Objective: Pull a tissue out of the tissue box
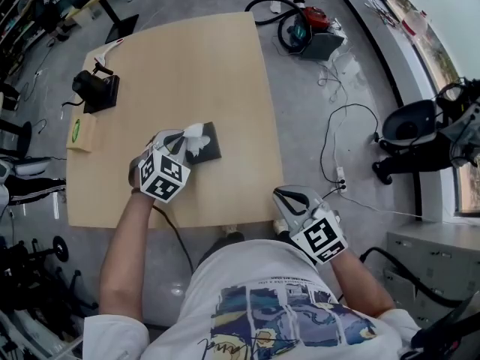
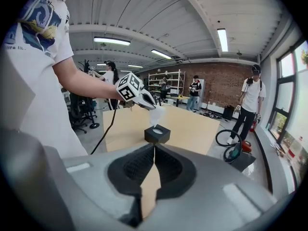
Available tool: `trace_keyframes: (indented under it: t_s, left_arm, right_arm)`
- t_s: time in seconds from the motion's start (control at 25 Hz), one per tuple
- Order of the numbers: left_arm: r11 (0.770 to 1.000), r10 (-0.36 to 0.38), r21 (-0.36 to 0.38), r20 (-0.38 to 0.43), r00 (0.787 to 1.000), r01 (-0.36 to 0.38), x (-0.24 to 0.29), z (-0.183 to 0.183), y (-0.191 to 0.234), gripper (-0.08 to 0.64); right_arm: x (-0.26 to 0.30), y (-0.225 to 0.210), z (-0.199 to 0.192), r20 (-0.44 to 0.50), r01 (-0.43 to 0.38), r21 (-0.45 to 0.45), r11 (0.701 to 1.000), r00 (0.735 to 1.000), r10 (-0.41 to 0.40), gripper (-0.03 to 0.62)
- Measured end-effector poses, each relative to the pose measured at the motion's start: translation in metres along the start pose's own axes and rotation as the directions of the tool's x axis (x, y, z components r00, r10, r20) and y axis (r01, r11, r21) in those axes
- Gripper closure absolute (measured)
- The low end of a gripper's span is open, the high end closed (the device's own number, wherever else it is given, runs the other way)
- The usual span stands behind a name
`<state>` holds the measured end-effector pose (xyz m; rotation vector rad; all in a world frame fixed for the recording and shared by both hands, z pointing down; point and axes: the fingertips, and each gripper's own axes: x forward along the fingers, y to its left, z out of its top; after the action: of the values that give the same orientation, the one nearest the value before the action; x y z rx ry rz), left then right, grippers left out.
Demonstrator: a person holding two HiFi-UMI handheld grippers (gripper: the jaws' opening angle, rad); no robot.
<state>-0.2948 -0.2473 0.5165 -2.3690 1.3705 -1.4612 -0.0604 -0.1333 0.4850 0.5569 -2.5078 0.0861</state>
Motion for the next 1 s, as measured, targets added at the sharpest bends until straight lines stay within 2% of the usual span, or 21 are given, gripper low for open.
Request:
trace_keyframes:
  t_s: [0.52,1.0]
  left_arm:
    - [0.984,0.145,-0.107,0.016,0.989,-0.143,-0.097,0.057,-0.032,0.555]
    - [0.951,0.234,-0.202,-0.024,0.972,-0.234,-0.175,0.078,-0.089,0.555]
  right_arm:
    - [-0.04,-0.016,0.003,0.055,-0.122,-0.093,0.988,0.99,0.127,0.586]
    - [-0.042,-0.013,0.008,0.076,-0.259,-0.192,0.947,0.958,0.277,0.586]
